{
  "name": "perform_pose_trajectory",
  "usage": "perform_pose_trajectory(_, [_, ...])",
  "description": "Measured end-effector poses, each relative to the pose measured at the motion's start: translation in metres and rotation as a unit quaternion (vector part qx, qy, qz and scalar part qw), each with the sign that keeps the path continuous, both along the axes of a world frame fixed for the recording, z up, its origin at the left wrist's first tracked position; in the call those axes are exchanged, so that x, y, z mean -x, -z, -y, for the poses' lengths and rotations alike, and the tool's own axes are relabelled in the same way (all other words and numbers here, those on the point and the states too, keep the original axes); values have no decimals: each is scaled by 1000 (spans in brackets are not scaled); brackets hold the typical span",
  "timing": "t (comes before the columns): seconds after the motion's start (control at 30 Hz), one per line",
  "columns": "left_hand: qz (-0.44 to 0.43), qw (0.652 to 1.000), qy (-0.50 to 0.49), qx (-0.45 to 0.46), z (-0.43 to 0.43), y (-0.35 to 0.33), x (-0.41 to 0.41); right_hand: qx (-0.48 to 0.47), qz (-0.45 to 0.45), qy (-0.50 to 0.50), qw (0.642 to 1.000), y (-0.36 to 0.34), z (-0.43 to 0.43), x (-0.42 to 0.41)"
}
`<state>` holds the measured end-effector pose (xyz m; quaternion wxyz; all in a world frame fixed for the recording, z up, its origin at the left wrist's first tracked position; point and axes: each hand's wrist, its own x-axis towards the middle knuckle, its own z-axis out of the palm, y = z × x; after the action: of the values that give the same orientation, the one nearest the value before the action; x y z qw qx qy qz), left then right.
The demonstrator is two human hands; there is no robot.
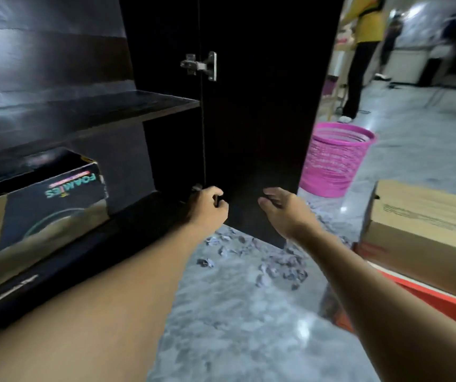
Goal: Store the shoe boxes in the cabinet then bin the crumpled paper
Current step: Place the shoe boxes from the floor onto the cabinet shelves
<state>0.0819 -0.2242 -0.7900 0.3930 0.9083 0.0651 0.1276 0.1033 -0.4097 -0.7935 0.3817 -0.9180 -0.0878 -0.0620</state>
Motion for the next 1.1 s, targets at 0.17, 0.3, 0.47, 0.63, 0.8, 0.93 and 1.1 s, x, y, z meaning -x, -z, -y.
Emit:
perform_pose_trajectory(0.17, [-60, 989, 131, -9, 100, 11, 21, 40, -26, 102, 994, 0, 105, 80])
perform_pose_trajectory(0.3, [-84, 971, 224, 26, 184, 36, 54, 32, -21, 176, 984, 19, 171, 165])
perform_pose_trajectory(0.47, [-95, 949, 286, 97, 276, 65, 116, 20, -21, 293, 956, 42, 247, 250])
perform_pose_trajectory(0.63, [-152, 921, 317, 166, 352, 95, 179, -6, -54, 413, 909, 68, 304, 307])
perform_pose_trajectory(0.8, [-260, 884, 348, 175, 397, 128, 229, 51, -170, 487, 855, 103, 347, 349])
perform_pose_trajectory(0.93, [-315, 851, 380, 180, 414, 147, 246, -7, -252, 509, 823, 123, 373, 367])
perform_pose_trajectory(1.1, [-356, 801, 429, 218, 418, 160, 253, -73, -191, 529, 824, 138, 369, 377])
